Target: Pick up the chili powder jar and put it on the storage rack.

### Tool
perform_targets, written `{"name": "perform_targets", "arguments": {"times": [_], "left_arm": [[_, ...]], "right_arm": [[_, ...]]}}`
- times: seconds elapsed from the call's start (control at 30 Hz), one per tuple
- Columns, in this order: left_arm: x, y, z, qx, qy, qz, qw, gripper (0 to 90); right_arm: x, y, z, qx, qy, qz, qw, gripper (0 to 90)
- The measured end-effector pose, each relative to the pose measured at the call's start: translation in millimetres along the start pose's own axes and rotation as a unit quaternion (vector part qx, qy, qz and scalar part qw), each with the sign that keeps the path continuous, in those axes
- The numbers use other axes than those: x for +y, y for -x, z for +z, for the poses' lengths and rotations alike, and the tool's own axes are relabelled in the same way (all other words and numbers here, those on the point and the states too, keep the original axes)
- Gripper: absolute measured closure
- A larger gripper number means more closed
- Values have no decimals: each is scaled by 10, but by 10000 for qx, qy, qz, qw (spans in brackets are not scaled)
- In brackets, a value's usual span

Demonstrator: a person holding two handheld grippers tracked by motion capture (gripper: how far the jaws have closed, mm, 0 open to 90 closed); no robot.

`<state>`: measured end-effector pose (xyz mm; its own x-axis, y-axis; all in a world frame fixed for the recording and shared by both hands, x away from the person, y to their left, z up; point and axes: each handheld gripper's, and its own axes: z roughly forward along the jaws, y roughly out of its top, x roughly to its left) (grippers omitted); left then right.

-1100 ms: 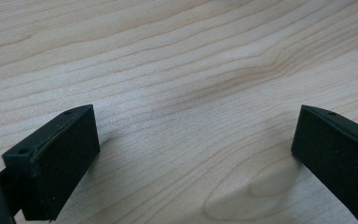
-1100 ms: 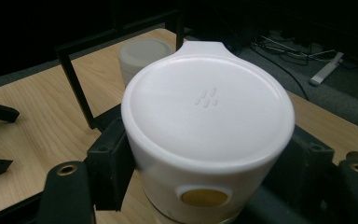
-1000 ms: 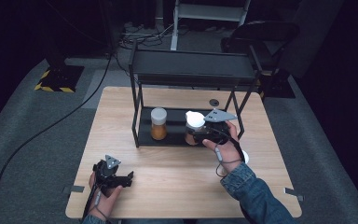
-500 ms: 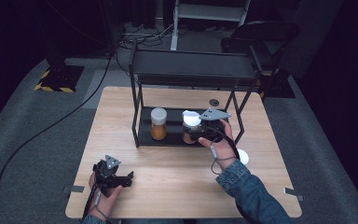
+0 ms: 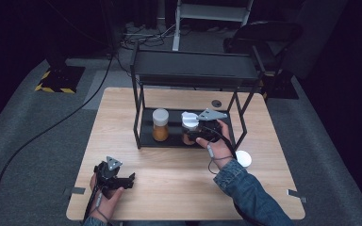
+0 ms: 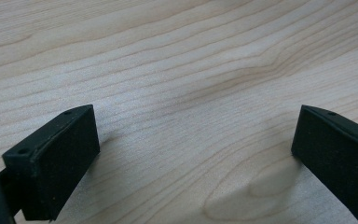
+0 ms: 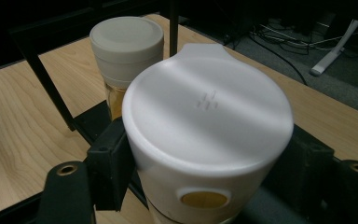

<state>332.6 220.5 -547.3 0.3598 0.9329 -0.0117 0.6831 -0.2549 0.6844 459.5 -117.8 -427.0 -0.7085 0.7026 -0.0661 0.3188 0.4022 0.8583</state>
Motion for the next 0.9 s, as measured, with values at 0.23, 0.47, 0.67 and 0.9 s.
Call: {"name": "perform_targets", "arguments": {"times": [0.23, 0.47, 0.67, 0.9], "left_arm": [[0, 0, 0, 0, 1, 2, 10000, 7], [0, 0, 0, 0, 1, 1, 10000, 7], [0, 0, 0, 1, 0, 1, 10000, 7], [0, 0, 0, 0, 2, 0, 10000, 6]], "right_arm": [[-25, 6, 75, -24, -29, 41, 10000, 306], [-65, -4, 147, -9, -61, 54, 10000, 306], [-103, 4, 201, -26, -104, 82, 9999, 306], [-121, 20, 248, -62, -138, 119, 9998, 306]]}}
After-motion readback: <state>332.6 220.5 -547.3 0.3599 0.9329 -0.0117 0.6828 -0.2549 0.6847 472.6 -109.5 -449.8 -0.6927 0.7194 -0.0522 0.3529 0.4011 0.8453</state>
